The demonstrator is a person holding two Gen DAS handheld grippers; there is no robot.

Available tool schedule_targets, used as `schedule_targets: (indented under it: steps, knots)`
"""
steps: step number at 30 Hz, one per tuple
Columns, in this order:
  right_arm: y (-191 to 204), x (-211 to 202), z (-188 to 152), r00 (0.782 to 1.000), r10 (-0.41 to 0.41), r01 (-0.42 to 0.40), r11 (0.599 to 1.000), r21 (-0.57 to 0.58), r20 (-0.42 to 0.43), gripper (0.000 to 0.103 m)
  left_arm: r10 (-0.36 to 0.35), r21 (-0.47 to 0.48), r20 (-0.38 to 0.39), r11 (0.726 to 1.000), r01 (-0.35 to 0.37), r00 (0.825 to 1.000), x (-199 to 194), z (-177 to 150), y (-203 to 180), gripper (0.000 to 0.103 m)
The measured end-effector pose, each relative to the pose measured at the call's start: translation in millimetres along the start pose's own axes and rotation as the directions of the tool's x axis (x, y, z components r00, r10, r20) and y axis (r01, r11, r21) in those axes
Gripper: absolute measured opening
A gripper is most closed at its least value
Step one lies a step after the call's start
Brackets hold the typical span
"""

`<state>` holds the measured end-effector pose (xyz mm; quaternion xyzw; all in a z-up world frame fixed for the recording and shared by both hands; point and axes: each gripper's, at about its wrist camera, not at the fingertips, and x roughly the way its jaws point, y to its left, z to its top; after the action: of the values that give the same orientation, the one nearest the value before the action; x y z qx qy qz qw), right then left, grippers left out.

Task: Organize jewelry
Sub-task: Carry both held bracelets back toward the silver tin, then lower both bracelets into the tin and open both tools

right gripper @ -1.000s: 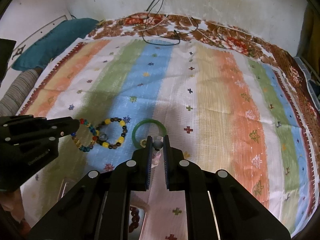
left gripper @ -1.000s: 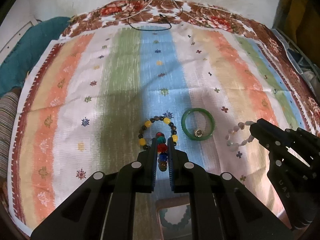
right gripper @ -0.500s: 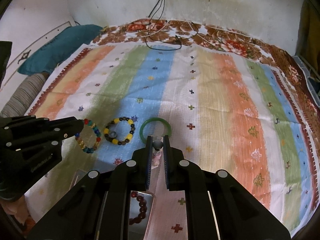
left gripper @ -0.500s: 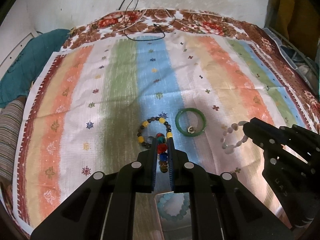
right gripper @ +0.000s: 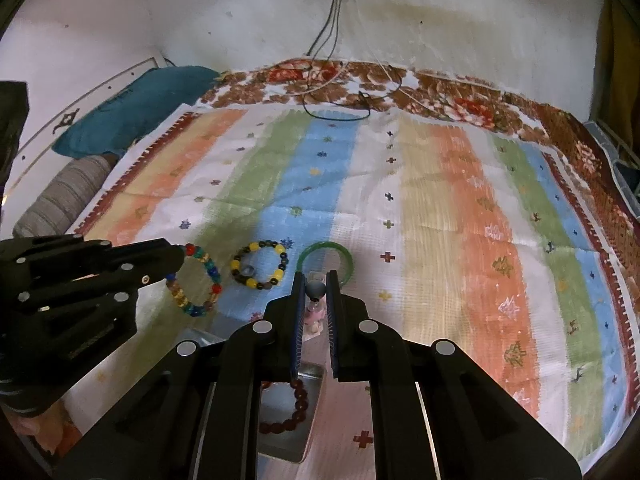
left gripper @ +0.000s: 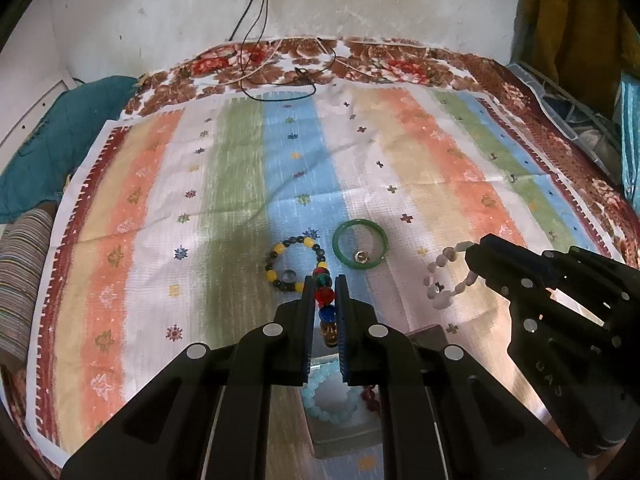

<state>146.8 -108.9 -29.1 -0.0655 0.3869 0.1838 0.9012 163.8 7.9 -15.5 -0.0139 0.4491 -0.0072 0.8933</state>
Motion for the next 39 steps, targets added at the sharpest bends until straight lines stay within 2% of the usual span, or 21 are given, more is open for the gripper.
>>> schedule_targets:
  steps: [23, 30, 34, 39]
  knots:
    - [12, -31, -23, 0.999, 0.033, -0.033, 0.999, -0.022, 0.031, 0.011, -0.028, 0.01, 0.072, 1.0, 0.027, 0.997, -40, -22, -3, 0.009]
    - [16, -39, -31, 0.999, 0.041, -0.04, 0.998, -0.04, 0.034, 0.011, -0.026, 0.025, 0.069, 0.999, 0.025, 0.997, -43, -28, -5, 0.009]
    - [13, -38, -34, 0.996, 0.093, -0.093, 0.996, -0.012, 0.008, 0.012, -0.028, 0.022, 0.07, 0.999, 0.027, 0.997, -45, -31, -6, 0.009]
    - [17, -37, -37, 0.994, 0.106, -0.107, 0.994, -0.029, -0.011, 0.012, -0.038, 0.015, 0.052, 0.999, 0.037, 0.998, -45, -37, -8, 0.01]
